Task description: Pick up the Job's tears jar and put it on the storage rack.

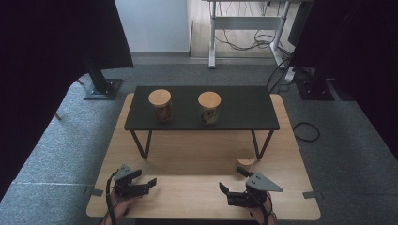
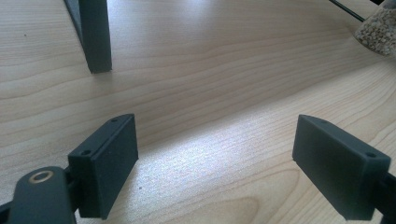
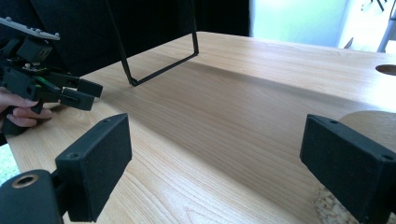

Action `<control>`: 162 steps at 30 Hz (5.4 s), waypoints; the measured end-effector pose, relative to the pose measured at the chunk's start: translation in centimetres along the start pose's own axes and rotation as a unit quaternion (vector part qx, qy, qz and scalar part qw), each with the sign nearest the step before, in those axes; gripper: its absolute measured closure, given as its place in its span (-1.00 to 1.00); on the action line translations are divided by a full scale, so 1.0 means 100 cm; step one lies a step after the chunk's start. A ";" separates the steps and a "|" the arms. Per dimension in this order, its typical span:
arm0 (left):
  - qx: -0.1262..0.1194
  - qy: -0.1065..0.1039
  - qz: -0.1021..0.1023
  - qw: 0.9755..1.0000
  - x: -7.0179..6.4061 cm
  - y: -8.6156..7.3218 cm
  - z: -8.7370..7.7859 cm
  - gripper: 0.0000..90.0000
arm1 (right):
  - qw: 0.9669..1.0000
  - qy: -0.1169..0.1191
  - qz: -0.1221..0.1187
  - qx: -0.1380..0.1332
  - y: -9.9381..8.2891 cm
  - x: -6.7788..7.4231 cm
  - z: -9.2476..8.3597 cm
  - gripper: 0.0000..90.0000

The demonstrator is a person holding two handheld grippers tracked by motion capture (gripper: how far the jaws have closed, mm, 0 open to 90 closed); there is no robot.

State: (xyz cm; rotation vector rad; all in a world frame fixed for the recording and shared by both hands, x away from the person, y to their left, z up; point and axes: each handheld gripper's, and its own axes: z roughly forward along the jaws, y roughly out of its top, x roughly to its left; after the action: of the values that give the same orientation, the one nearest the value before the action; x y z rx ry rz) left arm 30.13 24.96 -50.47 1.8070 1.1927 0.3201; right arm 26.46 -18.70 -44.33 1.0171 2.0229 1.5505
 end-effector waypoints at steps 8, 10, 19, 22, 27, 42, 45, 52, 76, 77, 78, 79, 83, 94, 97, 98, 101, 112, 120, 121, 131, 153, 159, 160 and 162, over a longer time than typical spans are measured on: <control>0.004 -0.003 0.006 1.000 -0.001 0.001 0.001 -0.70 | 1.000 -0.003 0.004 -0.002 -0.001 -0.006 -0.009 -0.80; 0.006 -0.006 0.009 1.000 -0.001 0.001 0.002 -0.70 | 1.000 -0.005 0.004 -0.003 -0.003 -0.010 -0.013 -0.80; 0.000 -0.010 0.000 1.000 0.004 0.003 0.003 -0.69 | 1.000 -0.009 0.010 -0.003 -0.004 -0.024 -0.025 -0.78; 0.000 -0.012 -0.001 1.000 0.004 0.003 0.003 -0.69 | 1.000 0.001 0.005 -0.006 -0.006 -0.029 -0.029 -0.77; 0.003 -0.014 0.000 1.000 0.004 0.003 0.003 -0.69 | 1.000 0.002 0.006 -0.004 -0.010 -0.040 -0.036 -0.75; 0.002 -0.012 0.005 1.000 0.003 0.003 0.003 -0.70 | 1.000 -0.001 0.017 0.023 -0.019 -0.068 -0.044 -0.75; 0.002 -0.012 0.006 1.000 0.003 0.003 0.003 -0.70 | 0.999 -0.002 0.017 0.030 -0.022 -0.073 -0.043 -0.75; 0.003 -0.010 0.008 1.000 0.003 0.003 0.003 -0.70 | 0.999 -0.010 0.026 0.037 -0.027 -0.084 -0.041 -0.77; 0.006 -0.007 0.003 1.000 0.003 0.003 0.003 -0.70 | 0.998 -0.025 0.017 0.059 -0.030 -0.094 -0.018 -0.83; 0.006 -0.007 0.003 1.000 0.003 0.003 0.003 -0.70 | 0.998 -0.029 0.013 0.061 -0.030 -0.094 -0.016 -0.83; 0.006 -0.007 0.003 1.000 0.003 0.003 0.003 -0.70 | 0.997 -0.032 0.009 0.063 -0.030 -0.094 -0.014 -0.83; 0.006 -0.007 0.003 1.000 0.003 0.003 0.003 -0.70 | 0.997 -0.033 0.006 0.065 -0.029 -0.094 -0.012 -0.83; 0.007 -0.006 0.004 1.000 0.003 0.003 0.003 -0.70 | 0.997 -0.030 0.003 0.072 -0.029 -0.094 -0.004 -0.85; 0.008 -0.005 0.005 1.000 0.002 0.003 0.003 -0.70 | 0.996 -0.035 -0.006 0.083 -0.028 -0.095 0.013 -0.88; 0.007 -0.004 0.005 1.000 0.002 0.003 0.003 -0.70 | 0.995 -0.044 -0.008 0.085 -0.028 -0.095 0.017 -0.88; 0.007 -0.004 0.004 1.000 0.003 0.003 0.003 -0.70 | 0.995 -0.046 -0.009 0.086 -0.028 -0.096 0.019 -0.88; 0.007 -0.003 0.004 1.000 0.002 0.003 0.003 -0.70 | 0.995 -0.049 -0.008 0.088 -0.028 -0.097 0.023 -0.89; 0.004 -0.001 0.002 1.000 0.003 0.002 0.002 -0.70 | 0.992 -0.066 -0.018 0.102 -0.025 -0.098 0.042 -0.86; 0.005 0.000 0.002 1.000 0.003 0.002 0.002 -0.70 | 0.991 -0.077 -0.015 0.104 -0.023 -0.099 0.048 -0.75; 0.005 0.001 0.002 1.000 0.003 0.002 0.002 -0.70 | 0.991 -0.079 -0.015 0.106 -0.024 -0.099 0.049 -0.72; 0.008 0.001 0.005 1.000 0.002 0.002 0.002 -0.70 | 0.990 -0.097 -0.010 0.104 -0.025 -0.097 0.052 -0.47; 0.010 0.000 0.006 1.000 0.002 0.002 0.003 -0.70 | 0.989 -0.107 -0.011 0.102 -0.026 -0.094 0.052 -0.45; 0.011 0.000 0.006 1.000 0.002 0.002 0.003 -0.70 | 0.989 -0.107 -0.012 0.102 -0.026 -0.094 0.051 -0.45; 0.011 0.000 0.006 1.000 0.002 0.002 0.003 -0.70 | 0.989 -0.107 -0.012 0.101 -0.026 -0.094 0.051 -0.45; 0.011 0.000 0.006 1.000 0.002 0.002 0.003 -0.70 | 0.989 -0.107 -0.011 0.101 -0.026 -0.094 0.050 -0.45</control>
State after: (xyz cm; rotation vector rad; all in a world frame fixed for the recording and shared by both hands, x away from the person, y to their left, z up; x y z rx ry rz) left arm 30.58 24.92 -50.49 1.8333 1.1898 0.3152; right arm 35.32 -22.73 -49.48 1.1777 2.0610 1.1863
